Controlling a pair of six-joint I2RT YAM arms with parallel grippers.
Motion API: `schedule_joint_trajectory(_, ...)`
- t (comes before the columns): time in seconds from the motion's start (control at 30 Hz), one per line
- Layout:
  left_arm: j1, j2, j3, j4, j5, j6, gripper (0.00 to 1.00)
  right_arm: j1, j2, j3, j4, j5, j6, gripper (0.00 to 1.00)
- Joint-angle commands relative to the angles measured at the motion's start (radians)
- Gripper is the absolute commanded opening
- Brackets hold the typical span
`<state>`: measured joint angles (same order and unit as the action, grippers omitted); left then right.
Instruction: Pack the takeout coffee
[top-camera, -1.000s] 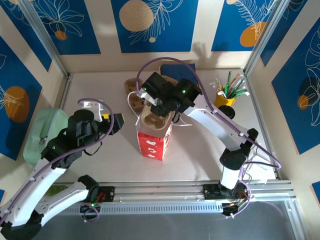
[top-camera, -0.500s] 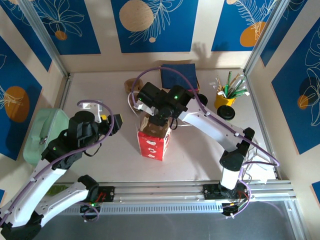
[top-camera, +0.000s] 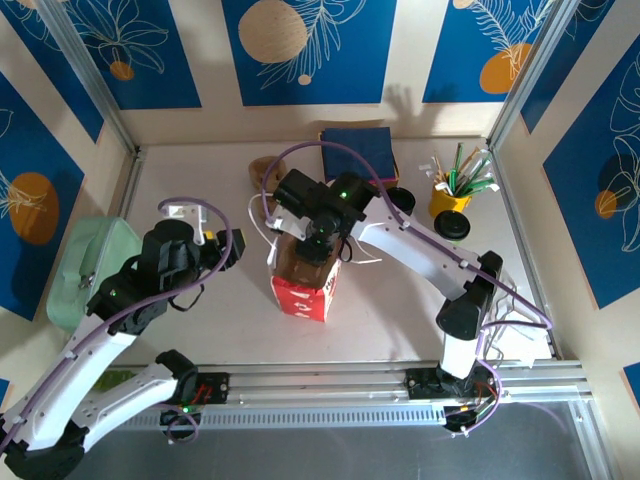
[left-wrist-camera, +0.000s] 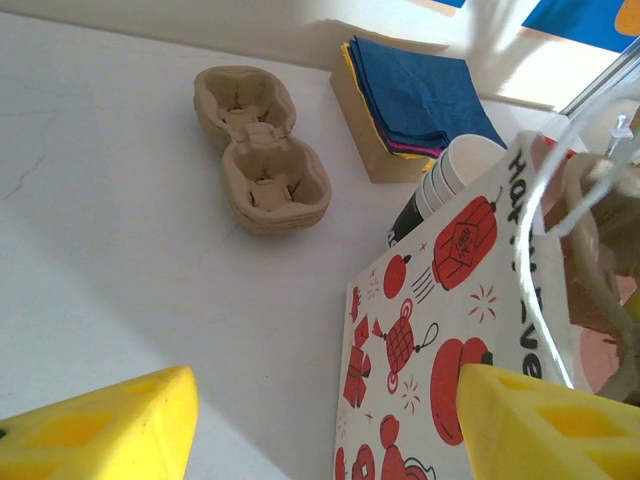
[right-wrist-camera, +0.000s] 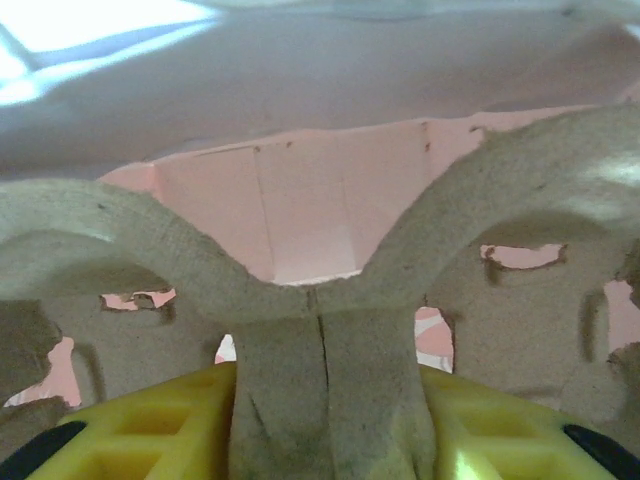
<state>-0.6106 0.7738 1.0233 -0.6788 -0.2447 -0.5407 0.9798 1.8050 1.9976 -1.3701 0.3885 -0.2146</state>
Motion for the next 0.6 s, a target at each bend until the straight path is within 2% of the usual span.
schedule_joint_trajectory(0.0,0.014,-0.002,-0.004,-0.012,-0.003,0.003,0.68,-0.011,0.005,-0.029,0.004,-0.076,-0.018,0.43)
schedule_joint_trajectory(0.33,0.026,0.014,-0.011,0.006,0.042,-0.006,0.69,-0.032,-0.011,-0.108,0.059,-0.153,-0.034,0.43)
schedule_joint_trajectory(0.43,0.032,0.016,-0.013,0.02,0.093,0.004,0.69,-0.036,-0.03,-0.142,0.099,-0.176,-0.046,0.43)
schedule_joint_trajectory(0.57,0.04,0.025,-0.02,0.047,0.216,0.059,0.7,-0.047,-0.056,-0.181,0.147,-0.205,-0.057,0.43)
